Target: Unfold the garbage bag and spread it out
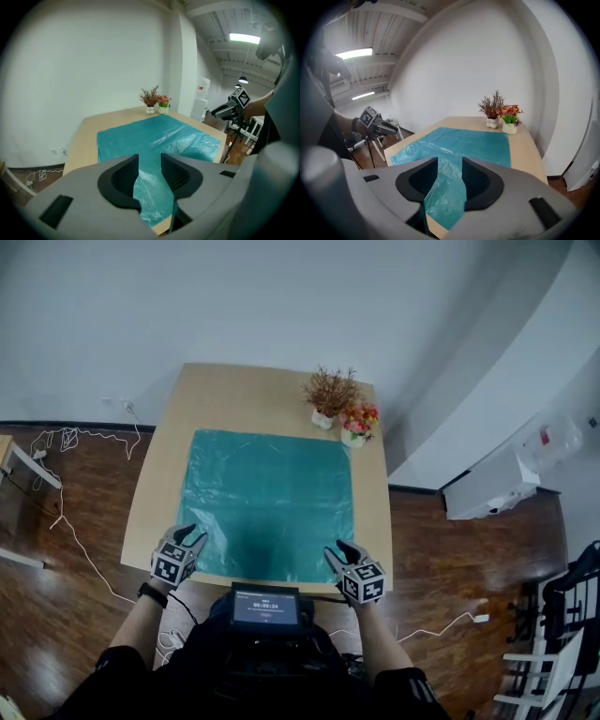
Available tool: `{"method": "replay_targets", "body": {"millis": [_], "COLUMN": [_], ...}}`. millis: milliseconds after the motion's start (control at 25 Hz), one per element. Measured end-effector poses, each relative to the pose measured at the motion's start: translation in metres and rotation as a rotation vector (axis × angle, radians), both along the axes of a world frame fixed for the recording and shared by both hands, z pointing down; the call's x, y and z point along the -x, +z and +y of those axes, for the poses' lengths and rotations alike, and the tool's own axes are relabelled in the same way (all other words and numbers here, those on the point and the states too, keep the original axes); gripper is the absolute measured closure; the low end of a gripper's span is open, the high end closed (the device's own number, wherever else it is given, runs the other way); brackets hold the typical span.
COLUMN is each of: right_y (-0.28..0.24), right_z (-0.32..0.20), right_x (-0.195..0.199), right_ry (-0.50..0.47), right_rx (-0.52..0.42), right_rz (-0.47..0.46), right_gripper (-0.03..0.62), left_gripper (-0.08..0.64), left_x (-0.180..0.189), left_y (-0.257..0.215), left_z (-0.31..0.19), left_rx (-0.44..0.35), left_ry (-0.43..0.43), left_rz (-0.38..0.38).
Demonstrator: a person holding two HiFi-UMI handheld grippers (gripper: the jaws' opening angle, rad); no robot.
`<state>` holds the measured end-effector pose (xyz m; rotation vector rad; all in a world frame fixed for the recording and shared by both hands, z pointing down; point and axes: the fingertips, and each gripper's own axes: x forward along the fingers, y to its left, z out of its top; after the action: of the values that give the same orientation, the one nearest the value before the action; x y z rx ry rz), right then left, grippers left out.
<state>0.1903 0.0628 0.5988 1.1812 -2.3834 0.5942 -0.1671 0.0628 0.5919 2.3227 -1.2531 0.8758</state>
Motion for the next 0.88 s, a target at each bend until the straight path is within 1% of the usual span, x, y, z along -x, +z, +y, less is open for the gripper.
{"method": "replay_targets", "body": {"millis": [120, 360, 440, 640, 880], "right_y": [-0.015, -0.019, -0.019, -0.024, -0.036], "right_z": [0.013, 0.047, 0.055, 0.066, 0.076], "right_x": [-0.007, -0.018, -0.021, -0.022, -0.028], "right_ry": [0.017, 0.000, 0.004, 0.021, 0.028], "right_rx": [-0.031, -0.061, -0.065, -0.085, -0.114], "right_rz": [-0.039, -0.042, -0.047, -0.057, -0.068], "right_gripper": [0.411, 0.423, 0.426, 0.428, 0.428], "left_gripper": [0.400, 0.400, 0.400, 0.400, 0.400], "left_x": [-0.004, -0.014, -0.016, -0.020, -0.019], "left_y": [-0.003, -0.009, -0.012, -0.007, -0.008], "left_z": [0.019, 0.044, 0.050, 0.065, 0.075], "left_rx": [-0.025, -0.055, -0.065, -0.061, -0.061], "left_ry": [-0.012, -0.039, -0.041, -0.026, -0.045], "left_rz": [-0.010, 0.015, 0.011, -0.014, -0.014]}}
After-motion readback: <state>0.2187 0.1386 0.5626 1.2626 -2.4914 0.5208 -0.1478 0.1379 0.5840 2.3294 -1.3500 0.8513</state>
